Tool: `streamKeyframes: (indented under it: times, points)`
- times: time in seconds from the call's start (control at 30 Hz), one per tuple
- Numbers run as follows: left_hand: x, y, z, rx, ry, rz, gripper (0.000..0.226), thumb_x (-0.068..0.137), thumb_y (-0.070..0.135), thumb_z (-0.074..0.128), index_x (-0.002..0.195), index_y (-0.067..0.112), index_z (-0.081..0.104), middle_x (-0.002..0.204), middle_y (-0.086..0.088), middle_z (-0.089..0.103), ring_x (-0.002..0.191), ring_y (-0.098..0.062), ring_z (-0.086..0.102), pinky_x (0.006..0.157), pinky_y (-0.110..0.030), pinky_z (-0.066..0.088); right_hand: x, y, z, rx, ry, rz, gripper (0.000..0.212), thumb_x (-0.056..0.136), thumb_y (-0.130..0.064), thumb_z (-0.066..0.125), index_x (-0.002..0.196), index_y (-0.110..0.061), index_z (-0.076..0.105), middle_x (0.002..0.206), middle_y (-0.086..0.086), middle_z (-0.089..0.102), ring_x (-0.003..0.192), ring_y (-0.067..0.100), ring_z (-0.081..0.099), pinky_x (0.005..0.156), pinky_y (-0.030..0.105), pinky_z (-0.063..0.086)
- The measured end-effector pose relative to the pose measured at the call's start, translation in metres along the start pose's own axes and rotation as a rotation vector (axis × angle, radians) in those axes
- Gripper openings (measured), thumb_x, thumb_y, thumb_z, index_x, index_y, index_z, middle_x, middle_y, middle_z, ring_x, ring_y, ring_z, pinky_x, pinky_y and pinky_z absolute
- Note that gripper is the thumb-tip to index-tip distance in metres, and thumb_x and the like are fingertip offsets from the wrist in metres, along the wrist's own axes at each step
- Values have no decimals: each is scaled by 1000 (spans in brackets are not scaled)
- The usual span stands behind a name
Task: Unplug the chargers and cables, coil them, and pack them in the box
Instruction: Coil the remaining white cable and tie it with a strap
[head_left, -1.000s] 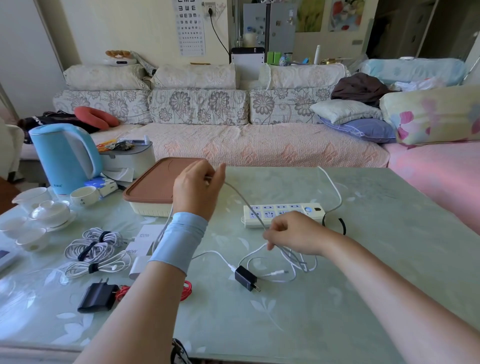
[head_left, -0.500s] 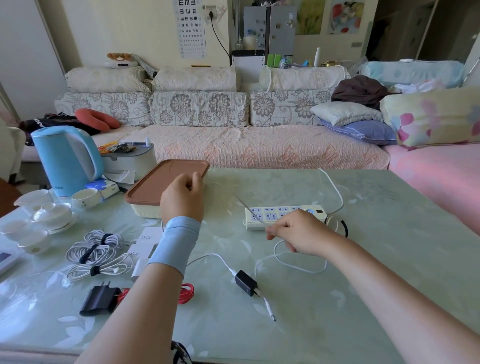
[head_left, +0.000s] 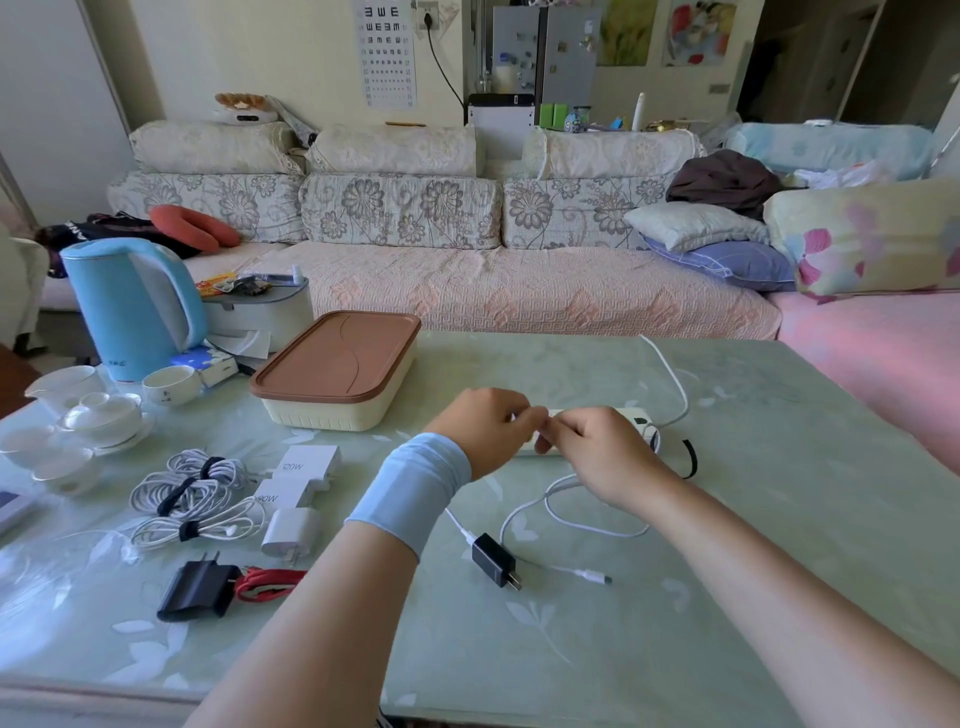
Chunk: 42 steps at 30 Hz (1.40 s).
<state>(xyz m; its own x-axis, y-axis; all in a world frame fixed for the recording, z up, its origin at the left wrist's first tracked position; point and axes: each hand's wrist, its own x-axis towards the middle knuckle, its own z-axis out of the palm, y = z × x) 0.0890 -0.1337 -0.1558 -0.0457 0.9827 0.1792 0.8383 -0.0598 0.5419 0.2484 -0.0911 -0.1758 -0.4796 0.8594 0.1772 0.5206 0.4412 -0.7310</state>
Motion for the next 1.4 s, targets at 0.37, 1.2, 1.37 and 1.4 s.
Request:
streamKeyframes:
  times: [0.37,1.2,1.37,1.4]
  points:
    - [-1,-30,-40,148,870,-222,55,93,50,51,56,10,41,52,-3,35,58,-33,44,50,-31,20,-3,22,-14,-363,-290,189,10,80,-29,63,76,-26,72,65,-17,72,58,0,62,64,25,52]
    - [-5,4,-1,-253,-258,-198,26,98,9,41,108,5,64,92,-10,71,63,-27,71,60,-35,59,3,-3,8,-198,-13,114,26,89,-55,54,83,-31,62,70,-8,57,66,15,54,56,31,36]
    - [-5,-17,-22,-356,-102,-305,38,94,-3,29,96,12,64,68,-5,57,36,-18,44,37,-20,36,6,3,-1,95,-113,64,18,95,-39,59,111,-35,67,72,-19,54,61,-2,46,56,16,33]
    - [-5,-23,-26,-398,-56,-320,38,94,-3,30,91,13,64,62,-5,50,38,-19,38,39,-20,32,7,6,-5,148,-99,73,18,99,-30,56,112,-31,68,67,-22,56,55,-4,46,52,12,32]
